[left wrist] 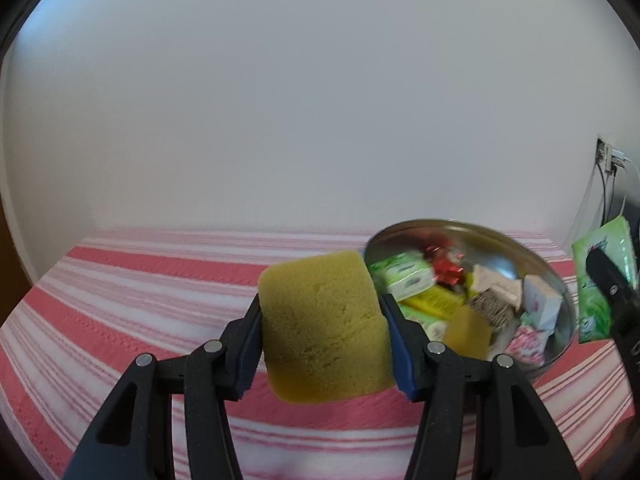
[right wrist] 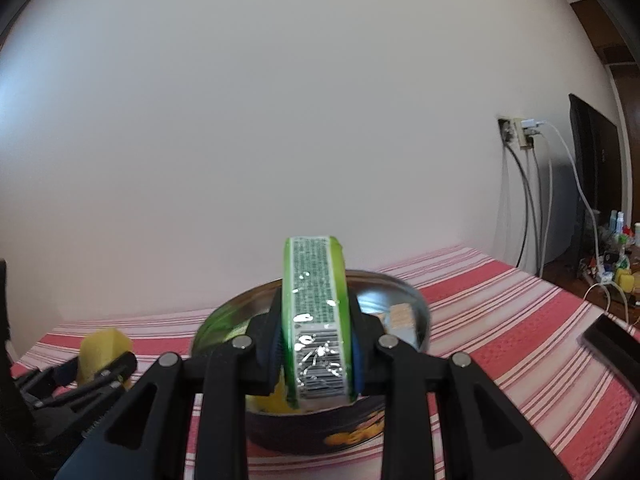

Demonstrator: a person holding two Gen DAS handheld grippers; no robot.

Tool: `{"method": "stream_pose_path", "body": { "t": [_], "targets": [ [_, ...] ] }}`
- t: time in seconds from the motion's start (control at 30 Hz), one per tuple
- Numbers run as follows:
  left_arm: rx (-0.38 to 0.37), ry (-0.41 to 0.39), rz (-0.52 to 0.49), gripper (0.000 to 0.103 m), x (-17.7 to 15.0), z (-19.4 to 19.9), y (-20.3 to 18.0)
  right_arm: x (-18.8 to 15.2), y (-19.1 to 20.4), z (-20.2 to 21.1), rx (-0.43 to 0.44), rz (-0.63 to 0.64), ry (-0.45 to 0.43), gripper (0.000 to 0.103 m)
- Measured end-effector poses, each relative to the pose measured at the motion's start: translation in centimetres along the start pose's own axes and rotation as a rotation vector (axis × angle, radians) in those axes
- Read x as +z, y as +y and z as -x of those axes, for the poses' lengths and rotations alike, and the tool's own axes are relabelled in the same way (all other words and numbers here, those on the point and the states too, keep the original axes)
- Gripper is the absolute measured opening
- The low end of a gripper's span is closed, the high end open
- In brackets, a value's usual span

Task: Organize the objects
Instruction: 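Carry the green box and sponge cake over the tin and open both grippers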

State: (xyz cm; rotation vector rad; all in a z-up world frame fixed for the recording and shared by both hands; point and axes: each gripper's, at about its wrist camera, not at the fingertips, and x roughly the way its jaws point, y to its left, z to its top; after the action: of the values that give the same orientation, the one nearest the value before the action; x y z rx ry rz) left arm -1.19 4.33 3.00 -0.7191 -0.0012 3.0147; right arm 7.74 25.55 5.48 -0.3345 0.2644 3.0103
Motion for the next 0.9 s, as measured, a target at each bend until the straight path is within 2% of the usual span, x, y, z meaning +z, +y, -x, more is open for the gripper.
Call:
{"method": "stream_pose_path", "body": {
  "t": [0.2,0.47,0.7,0.9],
  "targets": [
    [-0.047,-0.010,-0.015,0.057,1.5,-1.0,-3.1,1.5,-2.4,-2.5,-0.070,0.020,0.024,0.026],
    [-0.062,0.008,-0.033,0.057,2.4,-3.3,-6.1,2.8,-5.4,-7.2,-0.131,0.020,0.111,0.026],
    [-0.066,0.033,-0.034,0.057,2.7,-5.2,-7.7,3.3,-5.7,-9.9,-0.119,0.046,0.171,0.026],
    [-0.057,0.044,-0.020,0.057,3.3,-6.6,-7.7,3.5,-5.3,-11.0,-0.118,0.086,0.182,0.026]
  ]
}}
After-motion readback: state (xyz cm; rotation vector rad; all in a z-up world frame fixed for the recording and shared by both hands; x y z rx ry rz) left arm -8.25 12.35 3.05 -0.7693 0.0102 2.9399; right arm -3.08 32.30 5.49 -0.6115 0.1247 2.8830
